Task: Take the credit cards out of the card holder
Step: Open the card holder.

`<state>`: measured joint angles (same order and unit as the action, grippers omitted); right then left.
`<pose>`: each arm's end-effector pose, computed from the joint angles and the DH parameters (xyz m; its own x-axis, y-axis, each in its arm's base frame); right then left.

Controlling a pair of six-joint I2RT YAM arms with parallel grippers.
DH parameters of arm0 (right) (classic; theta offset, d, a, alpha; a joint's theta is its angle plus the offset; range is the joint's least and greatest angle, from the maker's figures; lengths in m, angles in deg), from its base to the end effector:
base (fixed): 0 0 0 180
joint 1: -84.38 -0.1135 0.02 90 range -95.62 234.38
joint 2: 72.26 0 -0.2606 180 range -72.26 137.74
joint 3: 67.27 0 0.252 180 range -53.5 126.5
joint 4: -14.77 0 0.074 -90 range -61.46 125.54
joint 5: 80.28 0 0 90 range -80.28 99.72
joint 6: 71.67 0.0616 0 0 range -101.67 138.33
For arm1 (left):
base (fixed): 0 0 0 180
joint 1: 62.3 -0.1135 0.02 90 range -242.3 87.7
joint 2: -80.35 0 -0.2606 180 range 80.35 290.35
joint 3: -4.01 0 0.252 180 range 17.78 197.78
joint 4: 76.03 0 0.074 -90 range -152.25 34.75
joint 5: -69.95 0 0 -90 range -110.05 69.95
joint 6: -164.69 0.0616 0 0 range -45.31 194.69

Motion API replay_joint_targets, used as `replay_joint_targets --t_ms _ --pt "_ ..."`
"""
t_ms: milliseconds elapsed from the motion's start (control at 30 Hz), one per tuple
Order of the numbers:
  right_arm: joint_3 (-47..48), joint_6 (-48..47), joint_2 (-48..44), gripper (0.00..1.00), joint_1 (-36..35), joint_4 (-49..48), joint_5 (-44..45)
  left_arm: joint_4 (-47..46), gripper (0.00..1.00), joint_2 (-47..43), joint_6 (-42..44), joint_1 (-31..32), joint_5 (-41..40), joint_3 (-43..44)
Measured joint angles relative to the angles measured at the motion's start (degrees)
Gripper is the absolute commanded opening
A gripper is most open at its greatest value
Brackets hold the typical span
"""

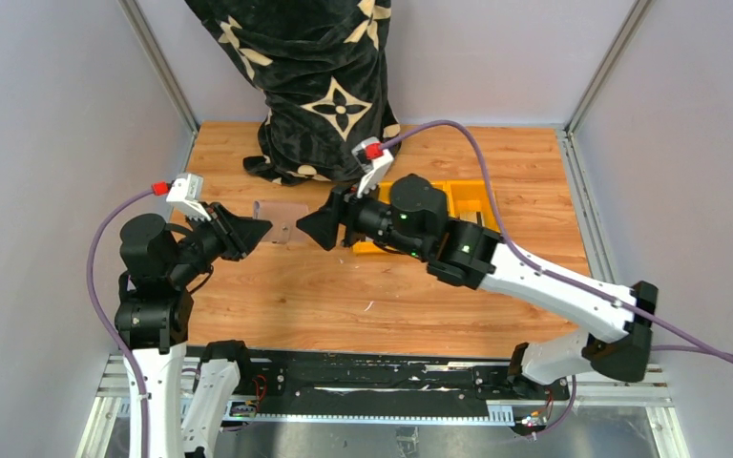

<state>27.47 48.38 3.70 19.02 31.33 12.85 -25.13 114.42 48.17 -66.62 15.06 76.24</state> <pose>0.1410 0.2992 0.4527 -0.4291 0.2638 -0.8639 -0.7740 0.3856 0.5022 0.1259 -0.0260 0.3878 -0.4190 -0.3980 -0.8161 0.3472 0.7603 -0.5490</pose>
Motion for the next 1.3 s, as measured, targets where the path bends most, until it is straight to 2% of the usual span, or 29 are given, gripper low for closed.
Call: replay_joint_targets --t_ms 333,633,833,933,1233,1300 --pt "5.01 3.58 13.79 0.56 -1.42 2.58 0.37 -1.31 0.00 -0.46 -1.44 0.00 -1.97 -0.31" --pt "6.80 4.44 14.43 0.53 -1.57 2.58 0.42 -1.51 0.00 -0.44 -2.82 0.00 -2.03 -0.31" --pt "8.72 4.66 15.89 0.47 -1.57 2.69 0.55 -1.53 0.00 -0.48 -3.30 -0.02 -2.21 -0.33" --pt "9.88 4.74 16.74 0.41 -1.57 2.82 0.81 -1.60 0.00 -0.48 -3.76 -0.04 -2.40 -0.33" --pt "12.15 5.05 18.29 0.03 -1.64 3.34 2.23 -2.38 0.00 -0.79 -4.42 -0.20 -3.80 -0.33" --pt "12.48 4.92 18.40 0.00 -1.75 3.54 2.54 -2.64 0.00 -0.87 -4.57 -0.28 -4.02 -0.33"
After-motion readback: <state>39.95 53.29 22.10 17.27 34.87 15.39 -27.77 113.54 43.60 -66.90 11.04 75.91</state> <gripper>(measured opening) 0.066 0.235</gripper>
